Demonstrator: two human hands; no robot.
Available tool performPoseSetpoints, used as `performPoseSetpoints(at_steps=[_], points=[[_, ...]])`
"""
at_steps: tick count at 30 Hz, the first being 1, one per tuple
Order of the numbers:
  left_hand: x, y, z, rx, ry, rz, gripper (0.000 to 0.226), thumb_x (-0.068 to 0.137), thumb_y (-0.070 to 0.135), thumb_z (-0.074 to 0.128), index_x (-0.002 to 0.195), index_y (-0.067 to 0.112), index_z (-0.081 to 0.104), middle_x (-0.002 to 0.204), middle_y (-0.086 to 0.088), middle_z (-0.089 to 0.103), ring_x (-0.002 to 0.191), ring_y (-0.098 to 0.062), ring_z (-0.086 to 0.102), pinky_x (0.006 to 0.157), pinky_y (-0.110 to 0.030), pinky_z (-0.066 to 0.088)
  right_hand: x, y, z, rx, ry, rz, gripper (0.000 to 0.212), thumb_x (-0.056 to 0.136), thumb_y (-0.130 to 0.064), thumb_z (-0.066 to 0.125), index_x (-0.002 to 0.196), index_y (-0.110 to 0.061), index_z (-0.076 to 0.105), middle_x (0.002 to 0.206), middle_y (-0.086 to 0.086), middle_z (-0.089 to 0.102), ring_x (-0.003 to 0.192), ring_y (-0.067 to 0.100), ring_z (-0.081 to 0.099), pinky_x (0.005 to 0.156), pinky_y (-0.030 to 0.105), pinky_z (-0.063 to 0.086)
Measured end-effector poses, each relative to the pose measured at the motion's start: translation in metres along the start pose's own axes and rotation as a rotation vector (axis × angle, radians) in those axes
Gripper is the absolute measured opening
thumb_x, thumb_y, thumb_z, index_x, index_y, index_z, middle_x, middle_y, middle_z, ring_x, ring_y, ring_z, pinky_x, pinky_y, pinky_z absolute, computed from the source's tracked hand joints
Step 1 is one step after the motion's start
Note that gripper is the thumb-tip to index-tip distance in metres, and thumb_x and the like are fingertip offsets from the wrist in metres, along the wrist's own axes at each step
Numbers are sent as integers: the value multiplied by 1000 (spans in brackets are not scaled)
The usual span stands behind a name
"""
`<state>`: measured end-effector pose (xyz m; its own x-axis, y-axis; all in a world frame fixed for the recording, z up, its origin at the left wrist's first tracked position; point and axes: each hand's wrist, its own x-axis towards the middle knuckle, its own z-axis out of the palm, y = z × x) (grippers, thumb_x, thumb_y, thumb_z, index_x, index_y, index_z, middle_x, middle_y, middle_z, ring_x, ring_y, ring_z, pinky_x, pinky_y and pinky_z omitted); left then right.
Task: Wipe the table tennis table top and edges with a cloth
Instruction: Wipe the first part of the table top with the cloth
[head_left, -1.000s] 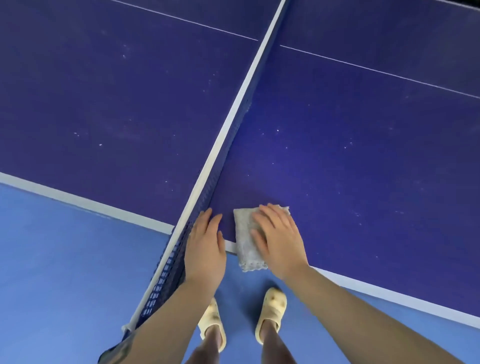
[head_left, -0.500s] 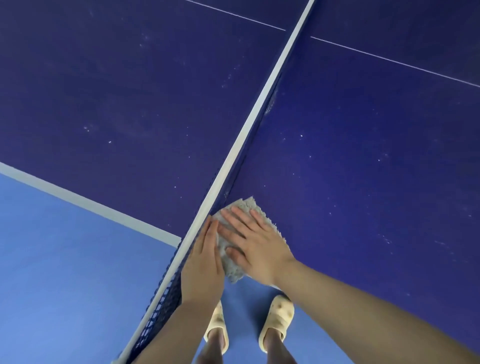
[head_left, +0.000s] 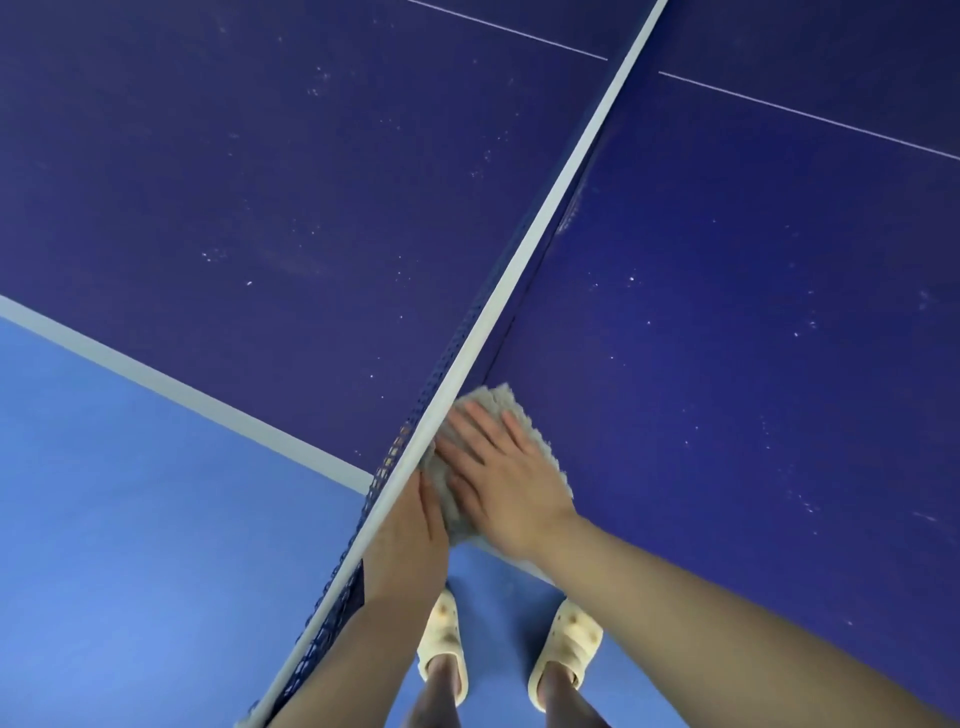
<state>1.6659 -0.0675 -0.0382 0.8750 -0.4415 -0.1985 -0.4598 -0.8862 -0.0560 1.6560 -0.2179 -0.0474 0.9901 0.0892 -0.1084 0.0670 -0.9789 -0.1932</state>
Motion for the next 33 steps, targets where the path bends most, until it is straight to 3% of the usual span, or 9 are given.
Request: performPoseSetpoints(at_steps=[2, 7, 10, 14, 18, 22, 26, 29, 33], points=[[-6, 4, -3, -17, -151, 82, 53, 89, -9, 15, 135, -27, -3, 148, -31, 16, 146, -45, 7, 122, -45, 7, 26, 16, -12, -13, -74, 4, 66, 96, -44, 5, 155, -25, 29, 165, -1, 18, 153, 19, 8, 122, 39, -4], [6, 9, -8, -669, 34, -258, 52, 99, 32, 22, 149, 20, 33, 153, 3, 36, 126, -22, 50, 94, -30, 45, 15, 52, -13, 28, -55, 218, 66, 96, -48, -3, 158, -29, 4, 167, -5, 0, 152, 14, -11, 121, 35, -14], [6, 17, -17, -793, 75, -222, 67, 91, 49, 15, 149, 22, 37, 146, 4, 47, 120, -23, 55, 87, -23, 39, -33, 43, 0, 21, 61, 365, 57, 103, -40, 17, 158, -24, 18, 165, 0, 16, 153, 19, 6, 122, 41, 4], [10, 21, -19, -840, 32, -164, 46, 104, 25, 37, 149, 26, 35, 145, 25, 30, 136, -12, 41, 91, -18, 33, -61, 12, 8, 36, 59, 342, 55, 101, -37, 27, 155, -25, 32, 162, 3, 27, 151, 22, 20, 118, 45, 16], [22, 20, -18, -852, 34, -74, 49, 102, 34, 33, 151, 33, 29, 152, 26, 24, 140, -3, 31, 97, -16, 30, -8, 29, -4, 73, -40, 138, 56, 101, -41, 18, 156, -31, 26, 165, -1, 18, 153, 18, 6, 122, 41, -1], [41, 29, -17, -786, 18, -18, 48, 103, 34, 30, 152, 31, 27, 158, 22, 15, 133, 10, 20, 100, -17, 25, 4, 81, -18, 28, -57, 293, 67, 93, -46, -8, 158, -33, -2, 166, -6, -10, 150, 13, -19, 122, 37, -14], [60, 42, -13, -649, 51, 113, 56, 100, 42, 20, 152, 25, 30, 159, 15, 18, 142, 7, 6, 112, -14, 3, -50, 89, -7, -24, 46, 484, 59, 101, -40, 7, 159, -27, 10, 167, 0, 7, 153, 17, -3, 122, 39, -3], [66, 50, -7, -582, 55, 172, 63, 97, 46, 11, 150, 20, 33, 159, 9, 23, 146, -2, 11, 118, -25, 6, -67, 58, 1, -15, 77, 498, 56, 102, -36, 22, 156, -22, 29, 163, 4, 25, 151, 23, 19, 117, 44, 14], [69, 54, 4, -487, 102, 192, 60, 100, 40, 11, 151, 16, 31, 159, 2, 25, 147, -6, 10, 121, -31, 9, -32, 63, -9, 8, -3, 346, 58, 101, -40, 13, 157, -25, 22, 165, 3, 18, 153, 21, 8, 123, 43, 3]])
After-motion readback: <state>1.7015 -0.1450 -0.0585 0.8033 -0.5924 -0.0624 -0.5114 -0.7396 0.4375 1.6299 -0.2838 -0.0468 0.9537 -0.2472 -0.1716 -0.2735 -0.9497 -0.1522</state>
